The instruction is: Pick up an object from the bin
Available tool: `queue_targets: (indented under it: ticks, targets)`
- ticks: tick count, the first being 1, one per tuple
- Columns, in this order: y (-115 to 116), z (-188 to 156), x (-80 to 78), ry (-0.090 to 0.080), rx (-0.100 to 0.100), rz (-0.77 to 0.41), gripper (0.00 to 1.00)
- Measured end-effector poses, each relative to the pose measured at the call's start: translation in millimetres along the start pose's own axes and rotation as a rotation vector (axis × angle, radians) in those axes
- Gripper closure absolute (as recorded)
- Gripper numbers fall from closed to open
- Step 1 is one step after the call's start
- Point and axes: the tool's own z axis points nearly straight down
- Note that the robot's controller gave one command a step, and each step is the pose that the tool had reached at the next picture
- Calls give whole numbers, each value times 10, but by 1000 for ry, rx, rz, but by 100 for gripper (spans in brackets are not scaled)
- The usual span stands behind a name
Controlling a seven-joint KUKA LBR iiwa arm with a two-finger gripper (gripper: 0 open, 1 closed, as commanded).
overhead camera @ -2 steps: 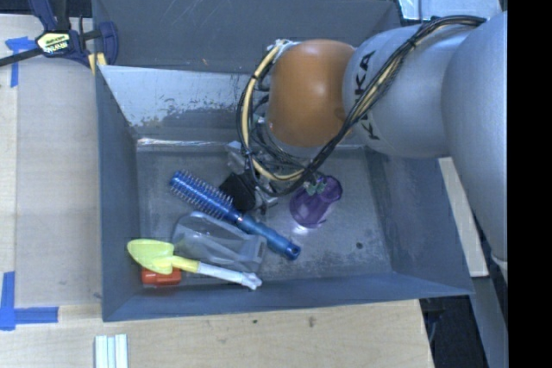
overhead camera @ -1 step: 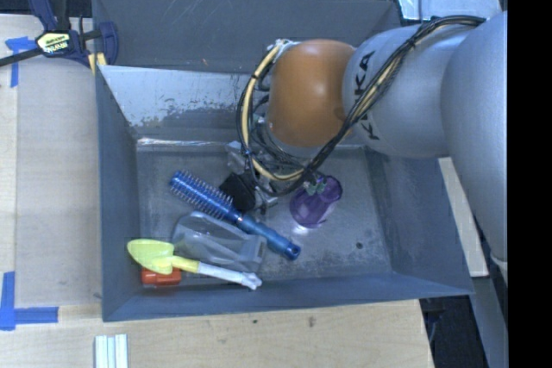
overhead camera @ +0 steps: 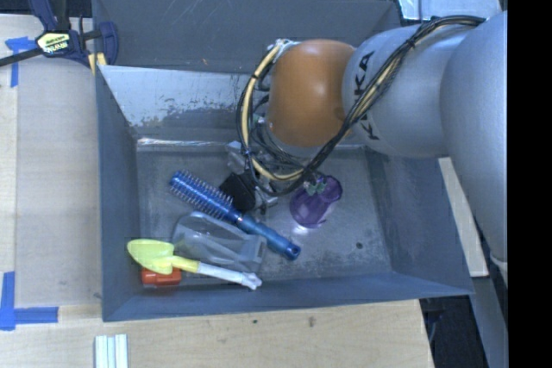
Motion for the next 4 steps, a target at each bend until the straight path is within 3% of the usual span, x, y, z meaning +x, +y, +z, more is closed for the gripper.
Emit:
queue_targets:
  ticks: [2,3,4]
  targets:
    - [1,0,0,0,0,1,100]
    - [18,28,5,-2,-3,1,0]
    - [13,16,0,-4,-2,1,100]
